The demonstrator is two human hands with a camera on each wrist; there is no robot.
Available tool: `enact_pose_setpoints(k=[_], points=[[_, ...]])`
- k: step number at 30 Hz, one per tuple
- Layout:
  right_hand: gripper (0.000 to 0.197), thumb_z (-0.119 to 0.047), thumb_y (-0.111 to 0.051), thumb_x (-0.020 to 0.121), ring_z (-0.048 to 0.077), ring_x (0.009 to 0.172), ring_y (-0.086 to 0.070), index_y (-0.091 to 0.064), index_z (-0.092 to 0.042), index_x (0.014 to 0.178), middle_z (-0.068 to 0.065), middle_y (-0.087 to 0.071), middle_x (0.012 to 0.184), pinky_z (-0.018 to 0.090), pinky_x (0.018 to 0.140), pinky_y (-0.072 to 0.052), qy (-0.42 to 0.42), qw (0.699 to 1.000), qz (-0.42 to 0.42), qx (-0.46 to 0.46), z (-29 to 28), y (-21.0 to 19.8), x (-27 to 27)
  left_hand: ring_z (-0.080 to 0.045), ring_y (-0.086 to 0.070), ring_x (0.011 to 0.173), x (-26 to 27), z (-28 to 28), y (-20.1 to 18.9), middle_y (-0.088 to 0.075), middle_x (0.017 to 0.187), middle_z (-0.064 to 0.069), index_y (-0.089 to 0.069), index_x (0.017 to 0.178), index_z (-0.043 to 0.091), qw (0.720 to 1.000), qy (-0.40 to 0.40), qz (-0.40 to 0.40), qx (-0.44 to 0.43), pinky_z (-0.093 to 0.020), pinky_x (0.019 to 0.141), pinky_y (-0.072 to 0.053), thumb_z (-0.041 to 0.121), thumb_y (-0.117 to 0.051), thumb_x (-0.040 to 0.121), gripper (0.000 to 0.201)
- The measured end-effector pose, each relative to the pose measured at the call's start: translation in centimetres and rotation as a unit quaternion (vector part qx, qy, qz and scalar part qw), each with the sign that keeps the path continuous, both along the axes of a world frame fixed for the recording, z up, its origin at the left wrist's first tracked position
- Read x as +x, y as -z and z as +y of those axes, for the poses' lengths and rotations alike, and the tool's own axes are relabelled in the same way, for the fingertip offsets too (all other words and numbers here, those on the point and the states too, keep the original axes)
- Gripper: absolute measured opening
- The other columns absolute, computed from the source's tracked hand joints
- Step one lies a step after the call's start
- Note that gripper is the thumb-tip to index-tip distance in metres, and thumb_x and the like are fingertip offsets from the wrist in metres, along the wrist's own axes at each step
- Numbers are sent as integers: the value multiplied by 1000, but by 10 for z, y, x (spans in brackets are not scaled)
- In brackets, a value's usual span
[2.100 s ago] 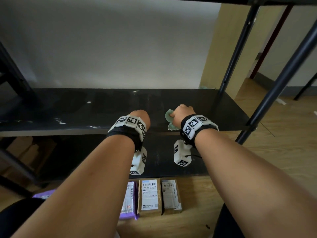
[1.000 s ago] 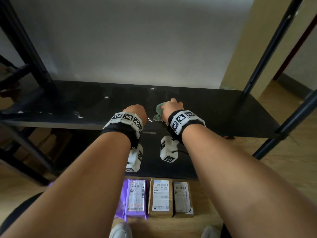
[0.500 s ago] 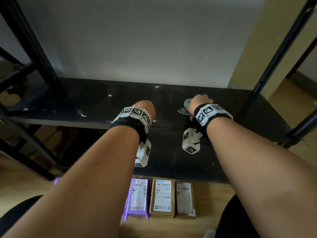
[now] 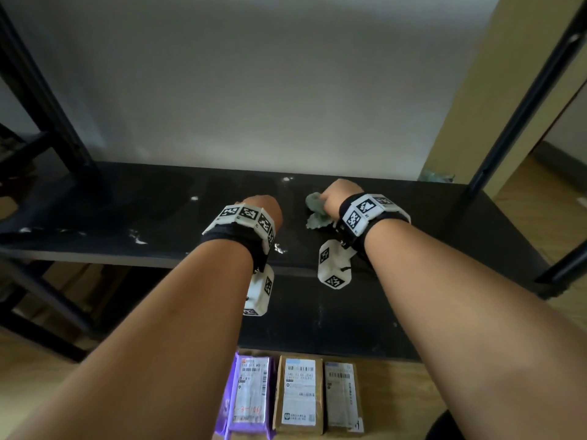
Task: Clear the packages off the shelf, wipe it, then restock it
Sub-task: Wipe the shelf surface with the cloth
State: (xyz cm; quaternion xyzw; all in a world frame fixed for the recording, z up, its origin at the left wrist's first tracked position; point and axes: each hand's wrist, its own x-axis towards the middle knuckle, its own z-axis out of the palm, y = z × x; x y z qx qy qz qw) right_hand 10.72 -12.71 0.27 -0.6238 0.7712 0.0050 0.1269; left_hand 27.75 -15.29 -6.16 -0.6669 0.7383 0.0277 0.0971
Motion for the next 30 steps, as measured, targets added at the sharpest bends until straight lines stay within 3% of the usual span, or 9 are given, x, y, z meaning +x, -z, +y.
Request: enact_pose_setpoints(k=[3, 6, 8, 12, 16, 19, 22, 26, 30], points=[[45, -38, -45, 94, 35, 118, -53, -60, -4, 120, 15, -57, 128, 36, 93, -44, 59, 998, 17, -8, -16, 0, -26, -25, -61, 112, -1, -7, -5, -66, 112, -2, -67, 111, 15, 1000, 16, 6, -18, -38, 94, -50, 21, -53, 91, 25], [49, -31, -51, 94, 36, 129, -39, -46, -7, 137, 13, -40, 141, 45, 105, -36, 77, 994, 55, 52, -22, 7, -36, -18, -63, 98, -1, -17, -3, -54, 64, 12, -72, 96, 17, 1000, 18, 17, 14, -26, 78, -49, 24, -54, 91, 20], [53, -28, -54, 94, 36, 133, -34, -41, -8, 141, 12, -35, 144, 46, 109, -33, 67, 993, 59, 75, -27, 10, -27, -20, -65, 101, -2, -23, -1, -50, 50, 15, -71, 86, 18, 999, 27, 17, 28, -22, 68, -45, 22, -54, 92, 18], [51, -37, -42, 95, 34, 134, -34, -45, -11, 139, 12, -39, 143, 46, 112, -29, 4, 996, 43, 74, -37, 12, 2, -24, -66, 99, 0, -32, 3, -68, 93, -4, -70, 96, 13, 998, 22, -8, 52, -32, 83, -53, 20, -53, 89, 20], [42, -33, -38, 96, 32, 129, -39, -56, -9, 125, 11, -50, 135, 41, 110, -32, -49, 998, -5, 35, -35, 14, 33, -23, -69, 90, 3, -53, 12, -60, 79, 0, -71, 92, 16, 997, 19, -28, 65, -34, 81, -56, 25, -54, 84, 21], [27, -34, -44, 91, 27, 104, -58, -61, -13, 91, 8, -64, 112, 30, 86, -48, -59, 997, -46, 16, -42, 16, 37, -26, -68, 87, 6, -64, 17, -68, 93, -1, -70, 96, 21, 995, 2, -42, 93, -38, 80, -56, 31, -55, 80, 24], [28, -40, -58, 88, 25, 76, -57, -57, -13, 79, 6, -60, 80, 24, 58, -42, -42, 996, -75, 1, -53, 8, 22, -23, -59, 72, 15, -84, 30, -63, 79, 0, -65, 85, 23, 995, -60, -10, 83, -39, 85, -53, 44, -66, 76, 23], [37, -40, -62, 81, 33, 97, -60, -53, -3, 81, 13, -56, 95, 39, 88, -51, 31, 999, -10, -5, -72, 8, -5, -21, -48, 61, 22, -116, 49, -45, 61, 3, -62, 90, 23, 985, -123, 53, 109, -41, 86, -51, 71, -80, 39, 72], [28, -31, -64, 84, 36, 111, -57, -58, -4, 81, 12, -56, 114, 39, 91, -47, 51, 996, 63, 21, -87, 16, -10, -28, -64, 101, 18, -83, 18, -58, 76, -1, -63, 111, 19, 988, -104, 45, 102, -39, 86, -50, 49, -75, 69, 53]])
